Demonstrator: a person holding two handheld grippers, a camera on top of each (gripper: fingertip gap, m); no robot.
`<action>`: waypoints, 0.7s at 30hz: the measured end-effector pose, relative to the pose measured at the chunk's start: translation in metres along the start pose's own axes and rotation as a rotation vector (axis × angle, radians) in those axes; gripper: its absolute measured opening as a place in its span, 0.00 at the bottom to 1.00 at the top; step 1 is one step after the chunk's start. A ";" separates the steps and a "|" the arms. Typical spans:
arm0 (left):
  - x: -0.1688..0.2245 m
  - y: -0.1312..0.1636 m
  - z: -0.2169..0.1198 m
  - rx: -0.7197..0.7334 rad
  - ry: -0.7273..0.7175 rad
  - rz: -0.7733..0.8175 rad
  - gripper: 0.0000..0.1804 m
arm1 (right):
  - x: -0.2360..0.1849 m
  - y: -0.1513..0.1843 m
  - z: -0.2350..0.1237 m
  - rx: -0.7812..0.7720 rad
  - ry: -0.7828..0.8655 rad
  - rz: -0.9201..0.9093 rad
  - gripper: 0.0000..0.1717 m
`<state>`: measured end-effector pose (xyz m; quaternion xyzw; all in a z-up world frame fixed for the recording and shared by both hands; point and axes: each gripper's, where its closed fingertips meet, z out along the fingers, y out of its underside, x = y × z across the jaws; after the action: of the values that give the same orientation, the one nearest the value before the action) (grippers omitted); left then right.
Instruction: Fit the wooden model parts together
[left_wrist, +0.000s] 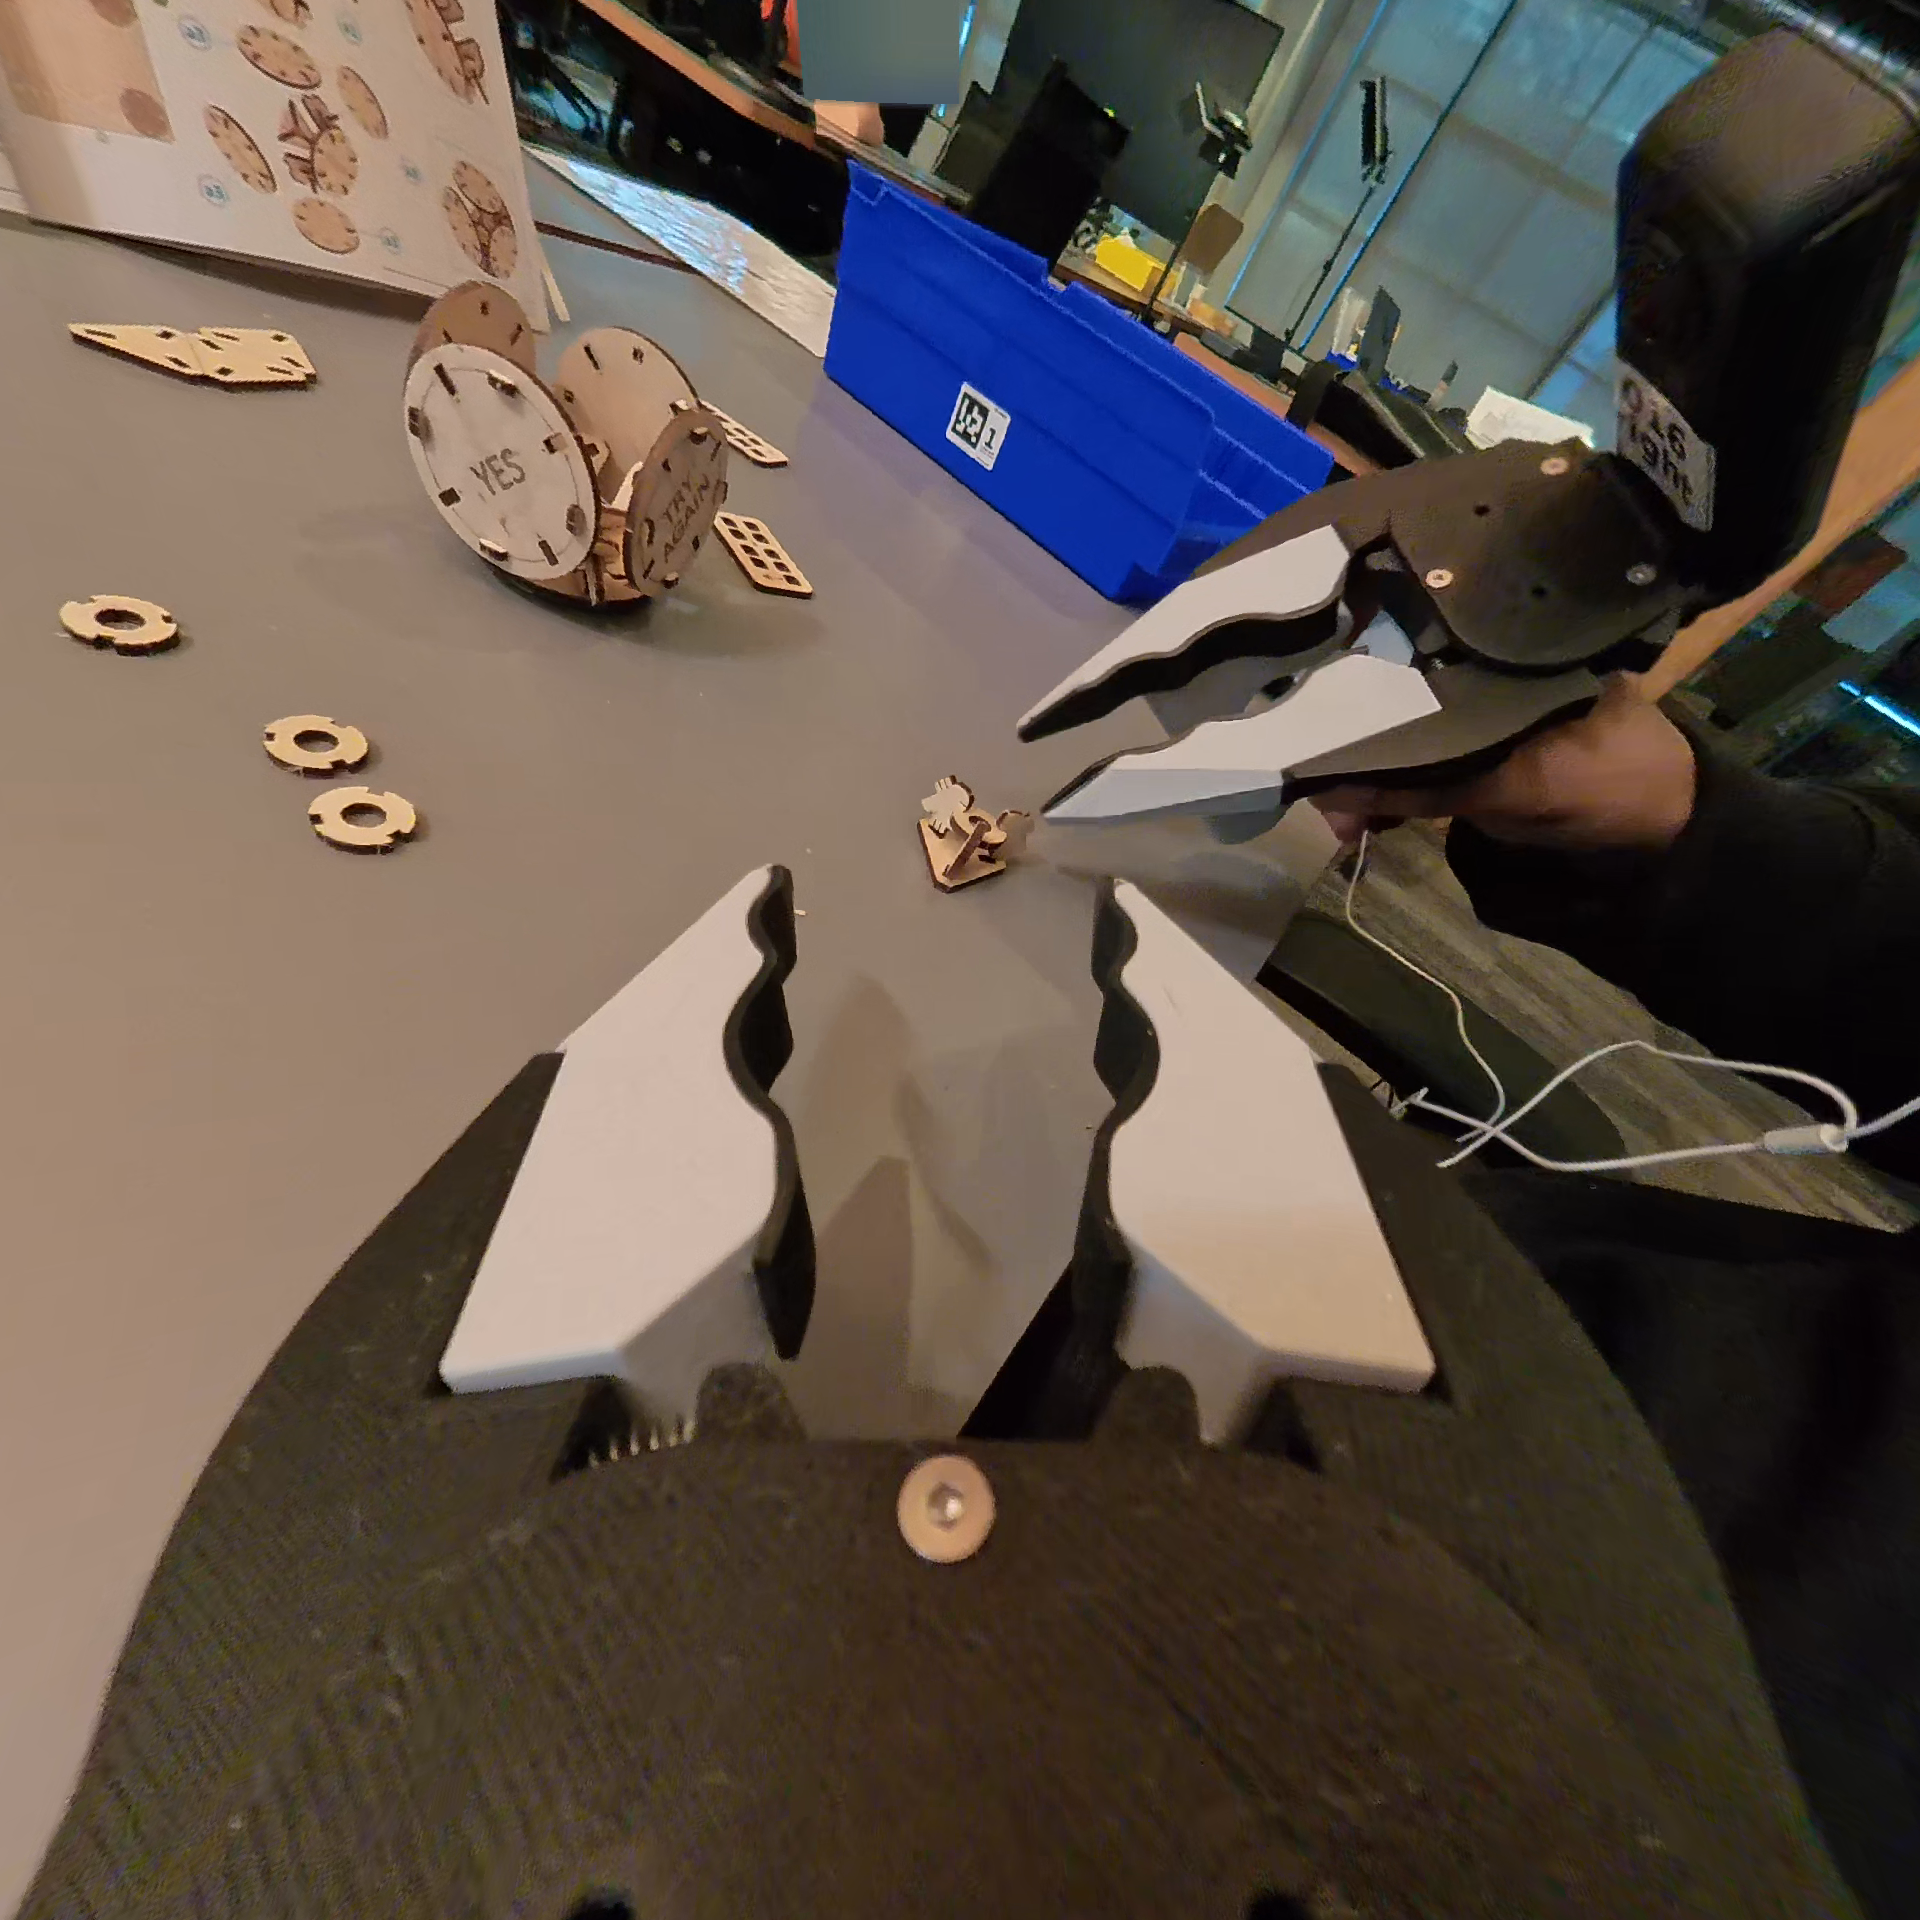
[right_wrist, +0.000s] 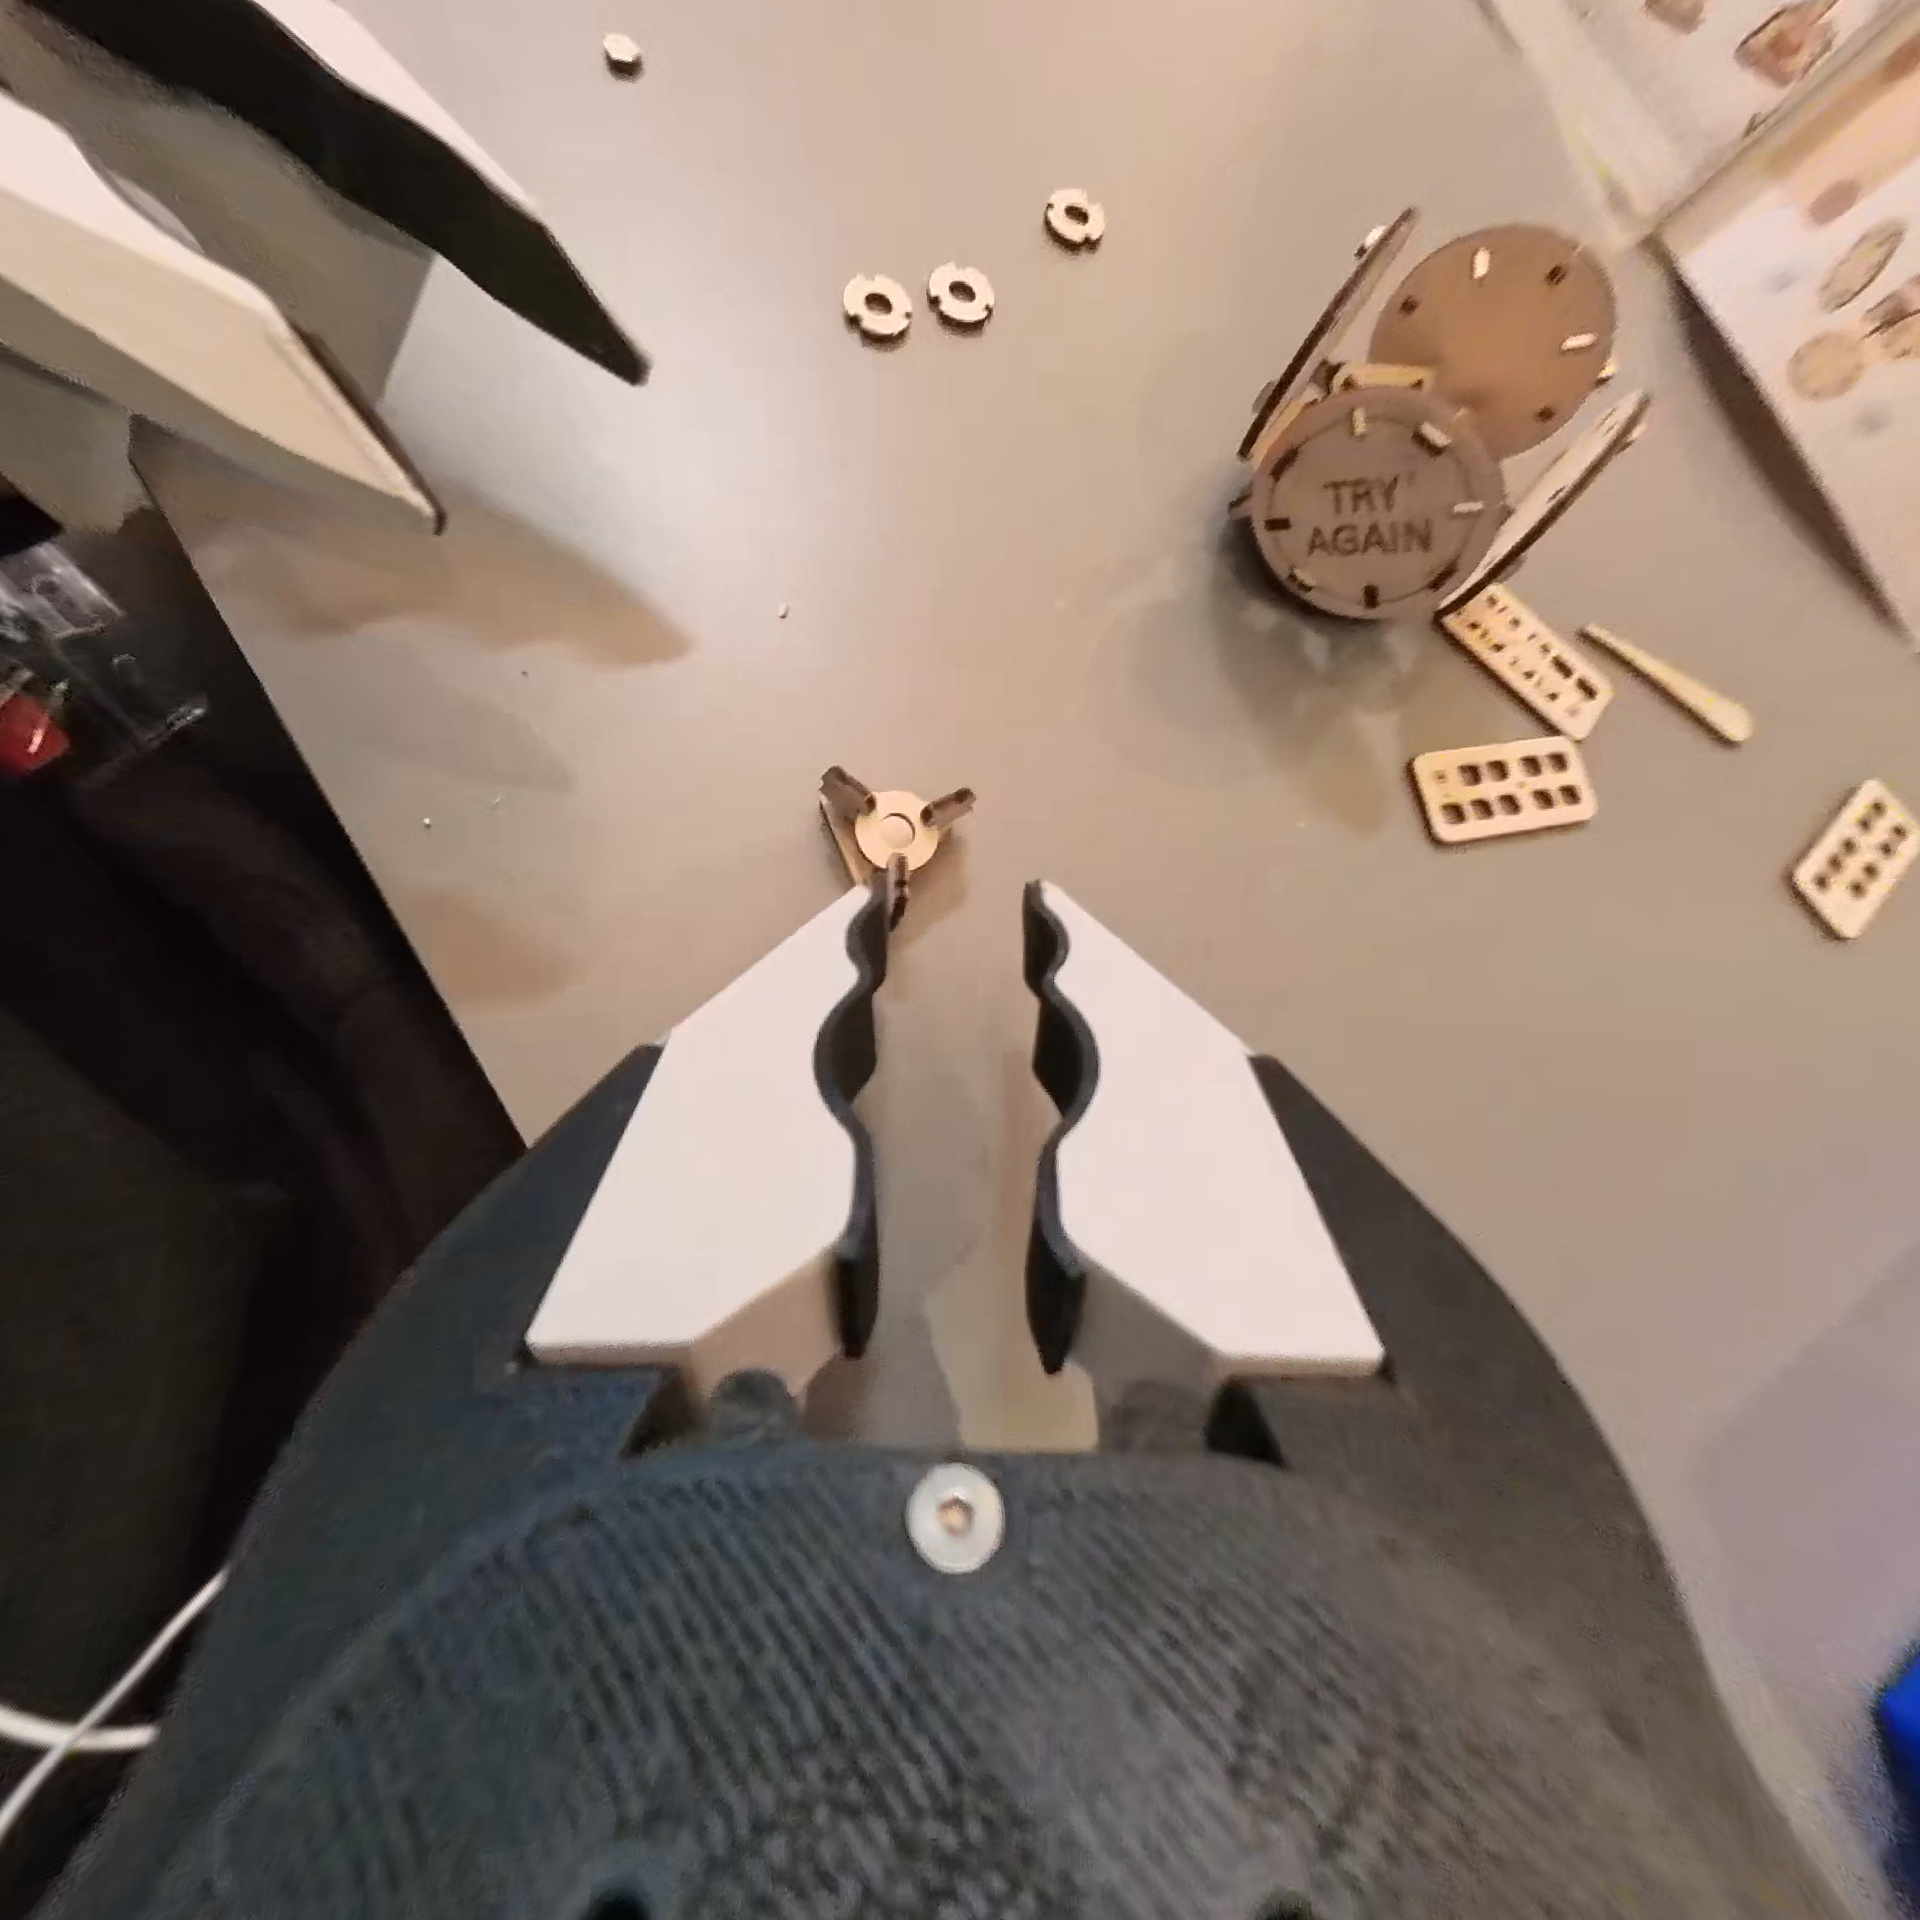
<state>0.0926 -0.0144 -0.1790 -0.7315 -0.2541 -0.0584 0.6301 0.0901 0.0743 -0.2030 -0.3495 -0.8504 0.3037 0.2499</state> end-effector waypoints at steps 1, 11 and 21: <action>0.000 0.001 0.001 -0.005 0.000 0.002 0.31 | -0.002 0.001 0.002 -0.005 -0.016 0.016 0.13; 0.000 0.007 0.004 -0.020 0.003 -0.004 0.31 | -0.011 0.003 0.011 -0.007 -0.095 0.119 0.08; -0.001 0.007 0.004 -0.020 0.003 -0.011 0.31 | -0.013 0.001 0.013 -0.007 -0.119 0.130 0.01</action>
<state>0.0940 -0.0112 -0.1864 -0.7363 -0.2564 -0.0656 0.6228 0.0905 0.0607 -0.2150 -0.3860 -0.8403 0.3366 0.1778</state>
